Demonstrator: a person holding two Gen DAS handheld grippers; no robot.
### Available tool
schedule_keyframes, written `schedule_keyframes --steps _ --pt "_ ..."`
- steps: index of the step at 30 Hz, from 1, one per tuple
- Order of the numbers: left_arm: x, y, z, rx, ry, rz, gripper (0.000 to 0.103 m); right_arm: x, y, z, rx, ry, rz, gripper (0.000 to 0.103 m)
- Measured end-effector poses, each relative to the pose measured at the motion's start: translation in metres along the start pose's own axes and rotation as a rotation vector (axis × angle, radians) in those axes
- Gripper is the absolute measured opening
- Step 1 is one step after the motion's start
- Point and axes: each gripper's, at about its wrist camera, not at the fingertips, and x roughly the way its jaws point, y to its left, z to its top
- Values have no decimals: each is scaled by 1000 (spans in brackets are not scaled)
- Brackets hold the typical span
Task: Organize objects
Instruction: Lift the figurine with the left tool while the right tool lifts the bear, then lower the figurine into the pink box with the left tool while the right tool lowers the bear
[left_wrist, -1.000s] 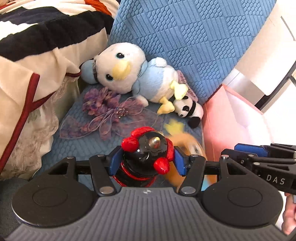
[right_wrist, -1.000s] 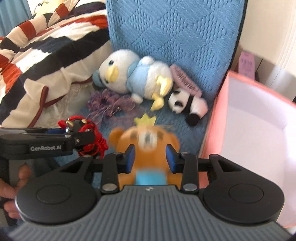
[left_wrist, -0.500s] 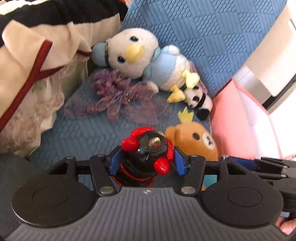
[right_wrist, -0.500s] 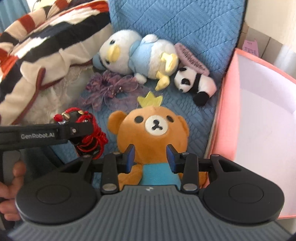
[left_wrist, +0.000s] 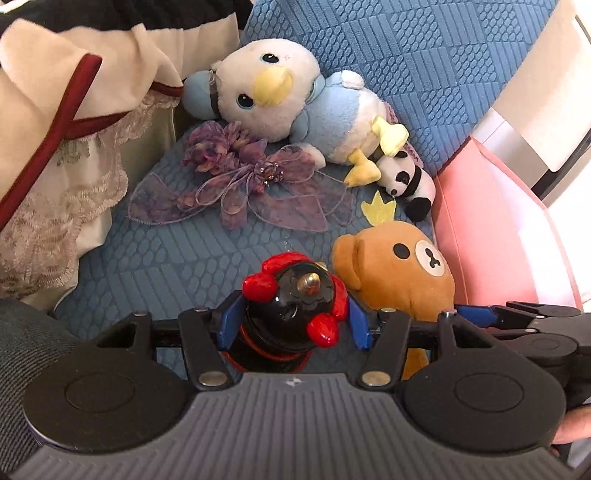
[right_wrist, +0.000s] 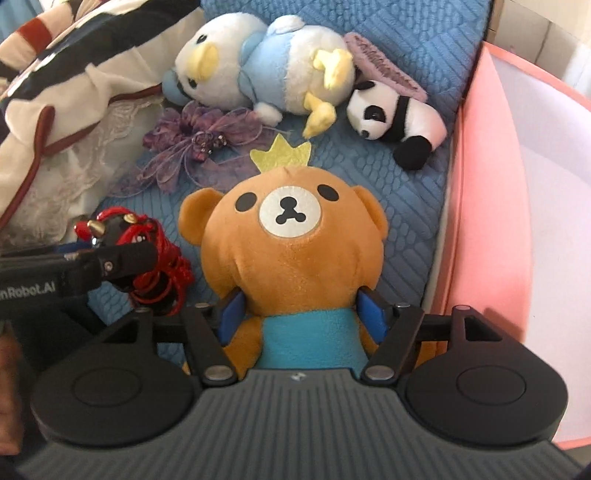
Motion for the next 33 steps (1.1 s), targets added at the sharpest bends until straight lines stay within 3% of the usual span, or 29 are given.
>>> schedule_keyframes --steps 8,10,12,14,22,33 --pt "-2 0 2 -9 0 7 64 11 0 0 4 20 3 69" --pt "-4 -2 4 -15 -7 2 64 11 0 0 0 21 5 62" --pt "-7 -5 6 -22 -10 5 64 6 0 2 9 22 8 47" --pt "-12 -8 7 -31 -11 4 64 -2 0 4 13 13 19 45" --pt "-38 -26 18 -78 -26 -1 64 -52 -9 10 38 -32 58 45" --pt "-84 -84 59 -81 -66 -10 64 -125 -43 36 34 -74 91 45"
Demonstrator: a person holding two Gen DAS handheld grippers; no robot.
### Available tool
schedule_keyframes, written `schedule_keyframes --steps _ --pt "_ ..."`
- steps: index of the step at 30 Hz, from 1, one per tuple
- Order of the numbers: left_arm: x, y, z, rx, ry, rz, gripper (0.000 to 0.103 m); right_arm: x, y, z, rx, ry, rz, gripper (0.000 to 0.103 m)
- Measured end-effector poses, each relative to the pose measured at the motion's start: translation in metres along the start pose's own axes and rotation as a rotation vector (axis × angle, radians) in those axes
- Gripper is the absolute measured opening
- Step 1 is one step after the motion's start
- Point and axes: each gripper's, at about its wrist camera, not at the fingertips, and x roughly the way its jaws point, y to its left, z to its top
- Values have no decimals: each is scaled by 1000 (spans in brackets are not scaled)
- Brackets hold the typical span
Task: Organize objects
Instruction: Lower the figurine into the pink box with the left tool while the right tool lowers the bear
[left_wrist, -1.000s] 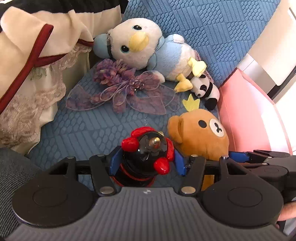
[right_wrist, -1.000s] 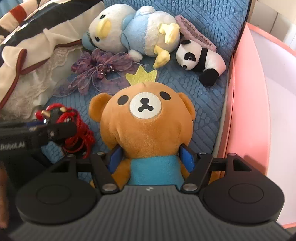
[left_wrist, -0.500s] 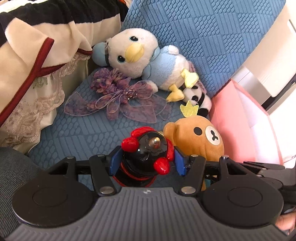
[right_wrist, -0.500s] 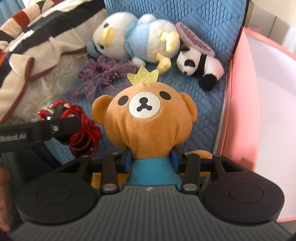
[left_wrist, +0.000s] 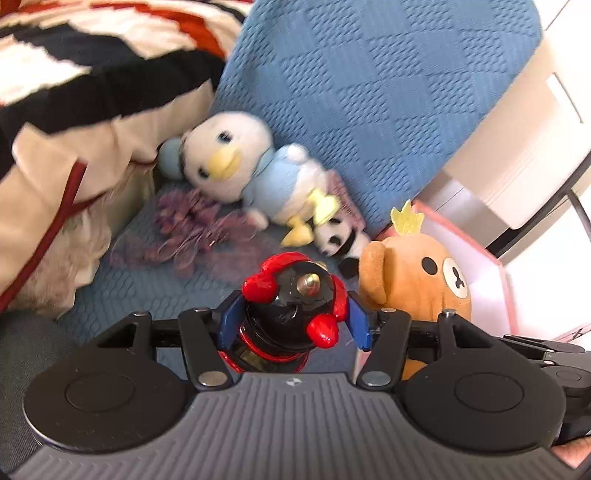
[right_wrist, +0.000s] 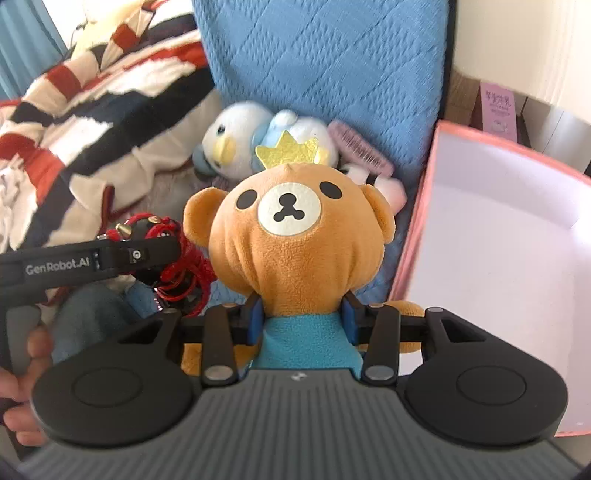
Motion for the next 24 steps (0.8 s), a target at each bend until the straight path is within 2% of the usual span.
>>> schedule_keyframes --steps 7,14,19,24 --pt "-19 -62 20 47 -33 -45 64 -47 -36 20 33 -69 15 46" --pt "-29 -130 32 103 -69 -120 64 -83 -70 30 37 -129 -26 46" --pt "-16 -170 32 146 -62 -152 64 -95 -110 25 74 -159 -63 46" --pt "11 -196 15 189 -34 -151 64 -88 -149 12 129 -142 -102 46"
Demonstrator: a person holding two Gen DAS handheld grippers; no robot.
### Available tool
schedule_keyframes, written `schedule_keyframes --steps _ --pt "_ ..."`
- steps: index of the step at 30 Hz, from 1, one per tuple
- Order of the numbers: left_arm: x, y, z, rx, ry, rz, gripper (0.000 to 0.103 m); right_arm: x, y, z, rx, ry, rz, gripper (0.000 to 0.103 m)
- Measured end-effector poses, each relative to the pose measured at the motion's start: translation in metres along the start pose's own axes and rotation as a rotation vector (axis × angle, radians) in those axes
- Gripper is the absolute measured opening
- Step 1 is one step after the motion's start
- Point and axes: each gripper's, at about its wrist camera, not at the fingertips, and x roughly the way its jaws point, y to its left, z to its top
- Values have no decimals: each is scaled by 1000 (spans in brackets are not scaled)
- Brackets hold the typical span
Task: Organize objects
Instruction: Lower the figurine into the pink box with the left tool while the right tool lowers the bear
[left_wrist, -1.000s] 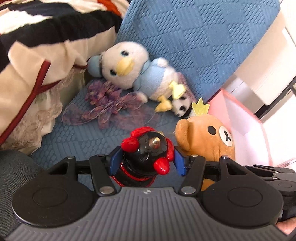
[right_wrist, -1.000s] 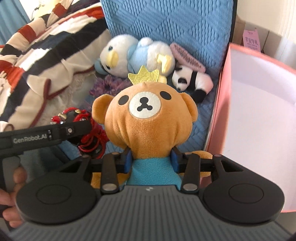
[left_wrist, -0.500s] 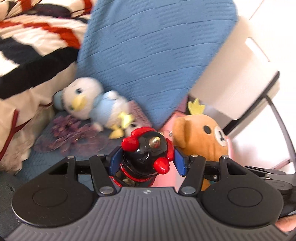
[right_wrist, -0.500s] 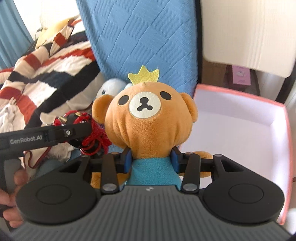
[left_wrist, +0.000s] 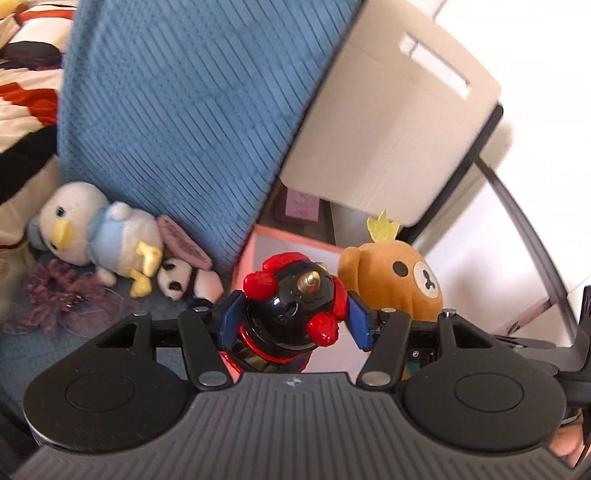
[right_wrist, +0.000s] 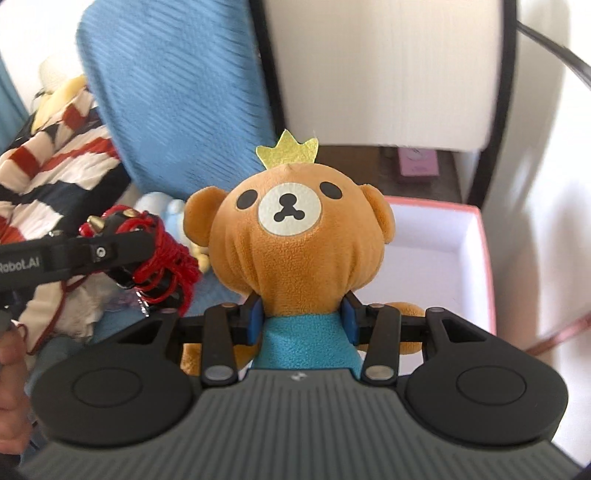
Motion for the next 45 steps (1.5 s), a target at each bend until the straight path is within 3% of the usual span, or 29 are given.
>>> schedule_keyframes --steps 13,28,35,41,45 --pt "103 -32 -38 14 164 -2 64 51 -76 -24 60 71 -77 46" --pt "196 -21 -52 17 314 53 64 128 -99 -33 60 178 -53 46" --pt "204 -19 -57 26 308 37 64 154 -105 -33 39 216 -69 49" --pt "198 -16 -54 24 311 37 64 159 -113 -31 53 235 -96 59" --pt "183 -19 -49 44 287 28 64 147 -115 -30 78 221 -94 80"
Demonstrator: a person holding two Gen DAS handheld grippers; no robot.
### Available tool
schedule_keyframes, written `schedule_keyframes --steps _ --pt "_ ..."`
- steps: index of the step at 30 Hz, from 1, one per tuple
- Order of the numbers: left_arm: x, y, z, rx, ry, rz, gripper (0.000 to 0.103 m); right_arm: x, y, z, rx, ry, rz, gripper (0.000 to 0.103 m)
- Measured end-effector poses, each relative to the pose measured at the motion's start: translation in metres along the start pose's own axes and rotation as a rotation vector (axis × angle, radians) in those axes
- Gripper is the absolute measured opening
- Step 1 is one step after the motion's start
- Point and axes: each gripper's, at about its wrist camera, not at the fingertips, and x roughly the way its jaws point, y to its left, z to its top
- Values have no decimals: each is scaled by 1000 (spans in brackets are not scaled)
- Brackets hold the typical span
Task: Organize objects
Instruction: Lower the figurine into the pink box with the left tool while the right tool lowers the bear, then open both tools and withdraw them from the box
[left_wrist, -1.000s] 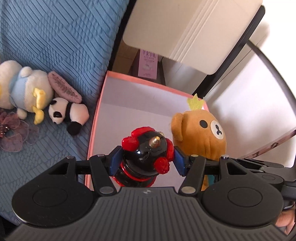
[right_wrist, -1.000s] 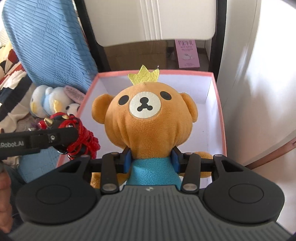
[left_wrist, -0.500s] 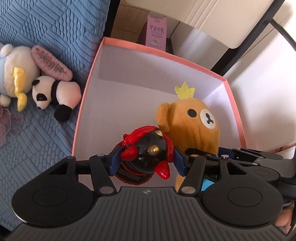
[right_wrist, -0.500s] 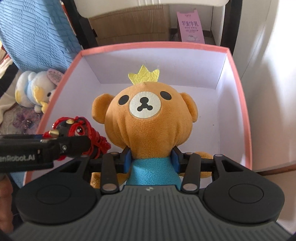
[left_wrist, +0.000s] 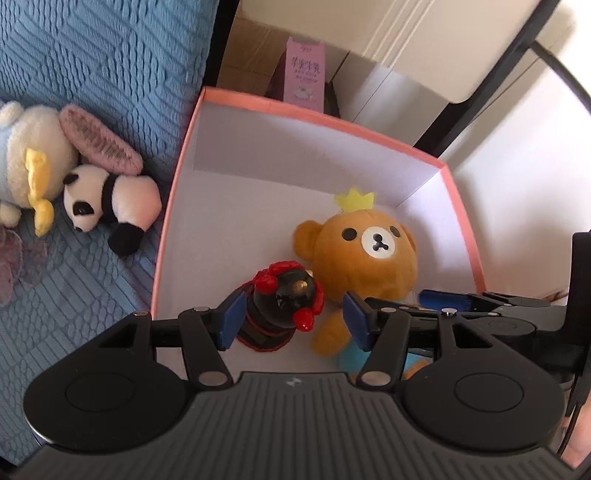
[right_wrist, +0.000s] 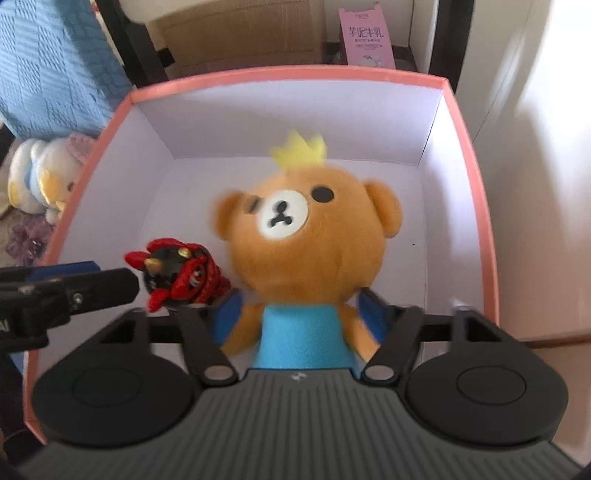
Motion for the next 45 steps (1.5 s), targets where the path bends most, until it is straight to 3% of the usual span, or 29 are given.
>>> schedule_keyframes --steps 2,4,13,17,26,38,45 --pt "-13 -1 -1 8 -14 -7 64 -11 3 -1 -1 -27 -12 80" --pt "-28 -2 -2 19 -35 -20 64 -26 5 -2 10 -62 -38 88" --pt "-108 -8 -15 71 -145 -80 66 -101 23 -13 56 -167 -18 88" --pt "-141 -5 -23 105 -183 -69 81 -131 43 -25 65 -204 -15 88" --pt "-210 19 -36 121 -257 -104 89 -177 86 -48 90 -270 -42 88" --pt "-268 52 -78 212 -342 -129 92 -202 152 -88 74 -348 -47 88" --pt "-281 85 -90 185 -382 -126 92 -194 183 -103 63 -347 -14 88"
